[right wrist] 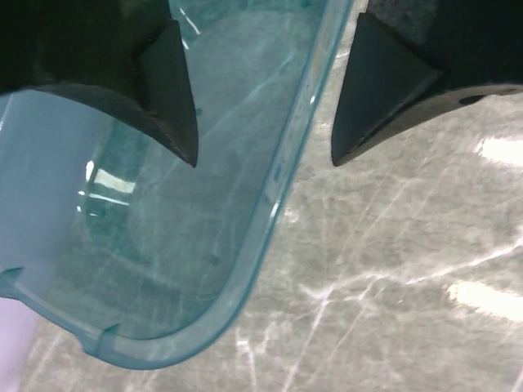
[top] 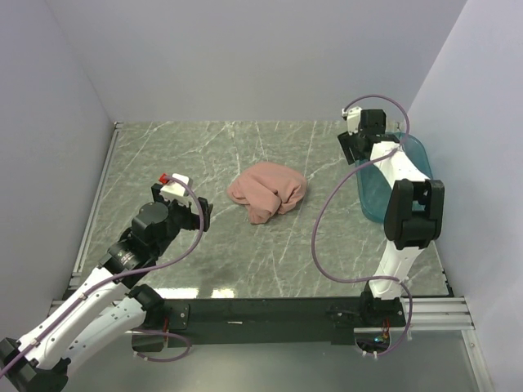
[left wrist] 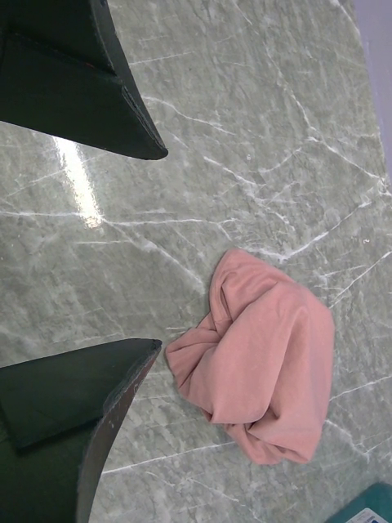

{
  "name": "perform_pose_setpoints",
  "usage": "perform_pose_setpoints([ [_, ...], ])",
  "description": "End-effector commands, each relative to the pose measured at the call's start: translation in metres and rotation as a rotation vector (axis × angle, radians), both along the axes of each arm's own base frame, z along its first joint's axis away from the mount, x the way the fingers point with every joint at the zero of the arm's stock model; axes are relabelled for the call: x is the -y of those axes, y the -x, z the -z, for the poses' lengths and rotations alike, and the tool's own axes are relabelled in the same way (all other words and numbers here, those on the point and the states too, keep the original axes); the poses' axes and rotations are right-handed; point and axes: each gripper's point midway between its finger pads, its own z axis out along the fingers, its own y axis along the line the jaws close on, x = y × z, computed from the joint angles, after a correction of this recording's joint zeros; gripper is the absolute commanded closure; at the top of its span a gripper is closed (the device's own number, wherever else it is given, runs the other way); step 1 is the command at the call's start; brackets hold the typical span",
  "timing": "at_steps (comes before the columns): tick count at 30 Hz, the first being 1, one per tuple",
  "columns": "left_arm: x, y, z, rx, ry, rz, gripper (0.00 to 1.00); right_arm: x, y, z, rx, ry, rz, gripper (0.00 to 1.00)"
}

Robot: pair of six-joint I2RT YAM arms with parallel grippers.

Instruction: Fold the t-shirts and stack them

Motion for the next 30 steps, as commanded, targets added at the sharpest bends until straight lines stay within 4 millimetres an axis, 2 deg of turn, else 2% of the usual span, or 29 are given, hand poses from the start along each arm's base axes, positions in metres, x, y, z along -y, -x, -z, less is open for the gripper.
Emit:
perform_pose_setpoints([
  [1,0.005,-0.003,-0.021,0.057,0.039,0.022,0.04,-0.01,0.001,-0.043,0.082,-0.033,-0.049,0.27],
  [3,0.01,-0.001,-0.02,0.055,0.045,0.05,0.02,-0.025,0.01,-0.053,0.086,-0.082,-0.11,0.23],
  [4,0.013,-0.001,-0.018,0.053,0.045,0.063,0.02,-0.032,0.016,-0.072,0.12,-0.096,-0.147,0.23],
  [6,0.02,0.001,-0.014,0.041,0.04,0.108,0.02,-0.051,0.029,-0.083,0.127,-0.132,-0.216,0.22],
  [7,0.023,0.001,-0.012,0.037,0.037,0.12,0.02,-0.067,0.038,-0.1,0.159,-0.168,-0.285,0.22],
  [9,0.028,0.002,-0.008,0.026,0.032,0.15,0.01,-0.086,0.056,-0.104,0.149,-0.216,-0.362,0.21],
  [10,0.033,0.005,-0.005,0.018,0.033,0.18,0.01,-0.106,0.07,-0.12,0.175,-0.275,-0.463,0.2],
  [11,0.035,0.005,-0.003,0.013,0.036,0.19,0.01,-0.116,0.084,-0.115,0.144,-0.313,-0.51,0.19],
  [12,0.038,0.005,-0.003,0.011,0.038,0.202,0.01,-0.129,0.097,-0.117,0.139,-0.344,-0.585,0.17],
  [13,0.043,0.008,0.0,-0.002,0.046,0.231,0.01,-0.137,0.113,-0.128,0.158,-0.371,-0.648,0.14],
  [14,0.046,0.008,0.002,-0.015,0.053,0.241,0.0,-0.152,0.134,-0.122,0.13,-0.445,-0.726,0.14],
  [15,0.049,0.009,0.002,-0.025,0.061,0.254,0.01,-0.157,0.144,-0.124,0.141,-0.466,-0.758,0.14],
  [16,0.051,0.009,0.001,-0.033,0.066,0.26,0.01,-0.161,0.155,-0.14,0.206,-0.471,-0.787,0.14],
  [17,0.056,0.008,0.005,-0.061,0.079,0.267,0.01,-0.167,0.17,-0.129,0.186,-0.515,-0.813,0.13],
  [19,0.062,0.002,0.007,-0.103,0.098,0.264,0.01,-0.168,0.186,-0.131,0.236,-0.539,-0.808,0.04],
  [21,0.07,0.0,0.006,-0.156,0.173,0.271,0.01,-0.167,0.195,-0.133,0.247,-0.64,-0.732,0.0],
  [22,0.074,-0.002,0.0,-0.169,0.21,0.274,0.01,-0.159,0.195,-0.15,0.334,-0.645,-0.714,0.0],
  [23,0.082,-0.002,0.004,-0.226,0.267,0.278,0.01,-0.151,0.197,-0.14,0.332,-0.679,-0.679,0.0],
  [24,0.088,-0.005,-0.001,-0.226,0.309,0.285,0.01,-0.155,0.208,-0.145,0.326,-0.76,-0.702,0.0],
  [25,0.093,-0.007,0.004,-0.253,0.337,0.284,0.01,-0.151,0.213,-0.15,0.353,-0.769,-0.722,0.0],
  [28,0.106,-0.01,0.009,-0.295,0.452,0.284,0.02,-0.147,0.224,-0.142,0.34,-0.753,-0.757,0.01],
  [30,0.107,-0.017,0.021,-0.341,0.493,0.226,0.02,-0.145,0.225,-0.136,0.338,-0.741,-0.744,0.02],
])
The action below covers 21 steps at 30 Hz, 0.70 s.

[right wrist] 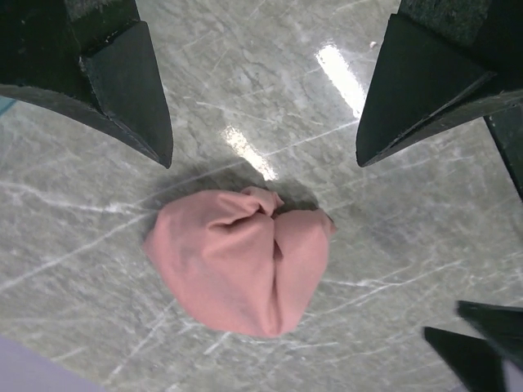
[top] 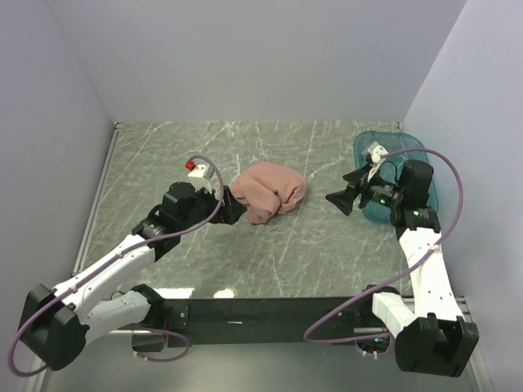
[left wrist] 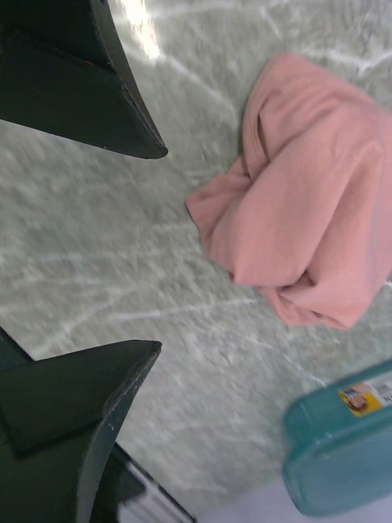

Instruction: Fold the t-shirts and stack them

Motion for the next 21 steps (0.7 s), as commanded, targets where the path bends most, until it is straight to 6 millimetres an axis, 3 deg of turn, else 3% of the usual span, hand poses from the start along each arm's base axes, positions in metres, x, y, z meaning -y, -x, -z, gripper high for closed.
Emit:
perform_pose_setpoints([
  [1,0.016,-0.011,-0.011,-0.052,0.168,-0.049,0.02,-0.008,0.009,-0.017,0.086,-0.024,-0.06,0.02],
  [12,0.003,-0.034,0.039,-0.247,0.194,-0.284,0.02,0.001,0.002,-0.006,0.036,-0.002,-0.022,0.04],
  [21,-0.003,-0.041,0.071,-0.331,0.169,-0.339,0.04,0.006,0.001,-0.003,0.022,-0.009,-0.008,0.04],
])
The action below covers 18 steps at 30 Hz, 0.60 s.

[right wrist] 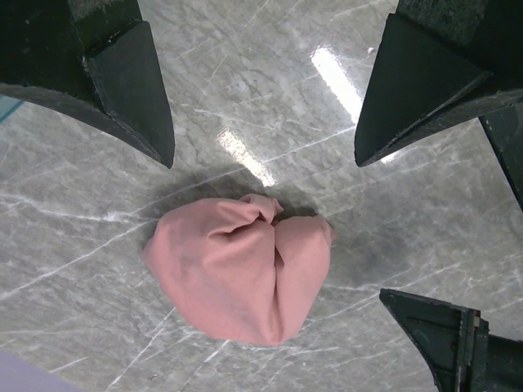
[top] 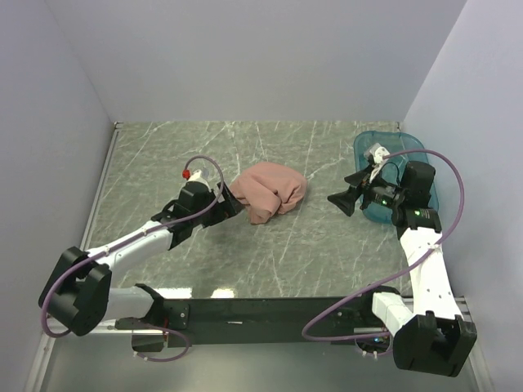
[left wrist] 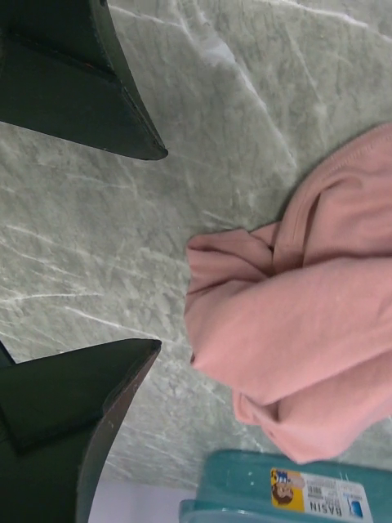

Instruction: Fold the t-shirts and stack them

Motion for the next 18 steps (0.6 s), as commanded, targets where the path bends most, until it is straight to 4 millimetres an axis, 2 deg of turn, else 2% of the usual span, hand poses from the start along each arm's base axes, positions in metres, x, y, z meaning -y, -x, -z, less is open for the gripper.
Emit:
perform_pose_setpoints([
  [1,0.0,-0.01,-0.003,0.021,0.029,-0.036,0.04,0.002,-0.003,-0.005,0.022,0.001,-0.005,0.04],
  [11,-0.006,-0.024,0.011,-0.004,-0.015,-0.052,0.12,0.002,-0.003,0.0,0.008,-0.002,-0.01,0.04],
  [18,-0.014,-0.035,0.012,-0.001,-0.031,-0.088,0.18,0.002,-0.005,0.004,-0.003,-0.001,-0.012,0.04],
])
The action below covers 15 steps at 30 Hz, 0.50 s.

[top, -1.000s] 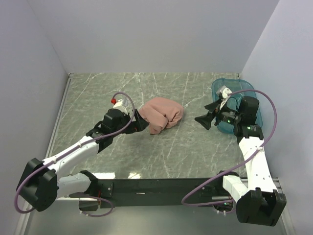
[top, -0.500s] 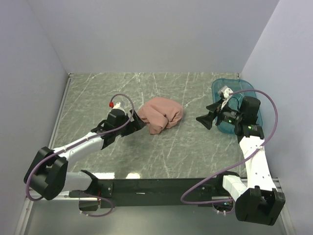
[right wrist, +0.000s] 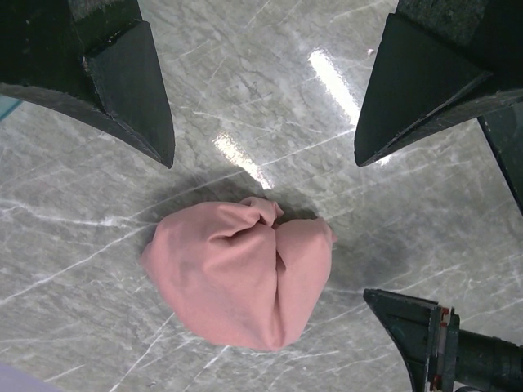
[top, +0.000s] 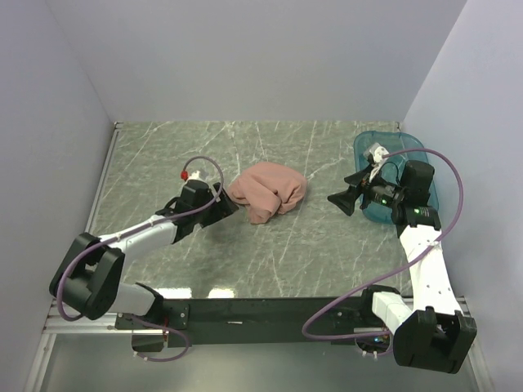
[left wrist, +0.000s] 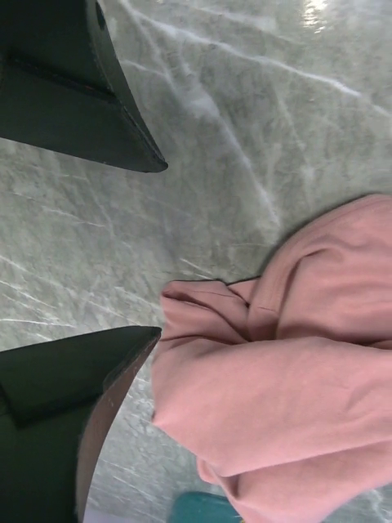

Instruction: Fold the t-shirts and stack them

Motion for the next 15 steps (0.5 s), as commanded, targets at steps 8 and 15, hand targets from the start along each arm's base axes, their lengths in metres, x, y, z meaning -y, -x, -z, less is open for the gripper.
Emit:
perform_pose_setpoints([
  [8,0.005,-0.044,-0.01,0.051,0.003,-0.043,0.26,0.0,-0.002,0.0,0.01,0.0,-0.017,0.04],
  [15,0.017,-0.085,0.006,0.01,-0.017,-0.027,0.45,0.002,-0.002,0.0,0.012,0.002,-0.012,0.04],
])
